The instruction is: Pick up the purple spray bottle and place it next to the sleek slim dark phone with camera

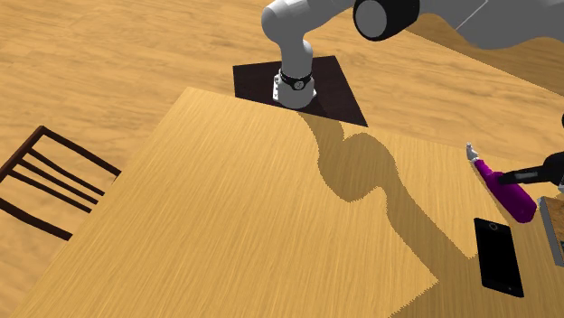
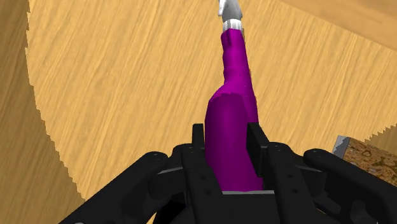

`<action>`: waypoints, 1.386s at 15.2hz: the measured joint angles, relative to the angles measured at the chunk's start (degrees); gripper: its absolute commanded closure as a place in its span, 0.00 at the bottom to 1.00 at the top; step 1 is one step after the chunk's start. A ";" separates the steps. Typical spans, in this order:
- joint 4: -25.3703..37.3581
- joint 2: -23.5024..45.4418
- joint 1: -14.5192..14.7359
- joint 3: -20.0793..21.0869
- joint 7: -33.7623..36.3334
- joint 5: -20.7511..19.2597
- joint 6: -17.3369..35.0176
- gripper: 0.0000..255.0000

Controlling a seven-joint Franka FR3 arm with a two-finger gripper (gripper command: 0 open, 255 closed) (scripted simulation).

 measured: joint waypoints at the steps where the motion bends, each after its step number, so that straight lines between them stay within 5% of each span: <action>1: -0.35 0.17 -0.01 -0.01 -0.11 0.00 0.45 1.00; 7: -1.38 -0.07 -0.07 0.00 -0.26 0.04 1.20 1.00; 8: -1.39 -0.07 -0.07 0.00 -0.26 0.05 1.21 0.00; 15: -0.77 -0.20 -0.08 0.02 -0.16 0.04 0.48 0.00; 21: 9.81 2.45 -0.23 -0.12 0.33 -0.34 -7.48 0.00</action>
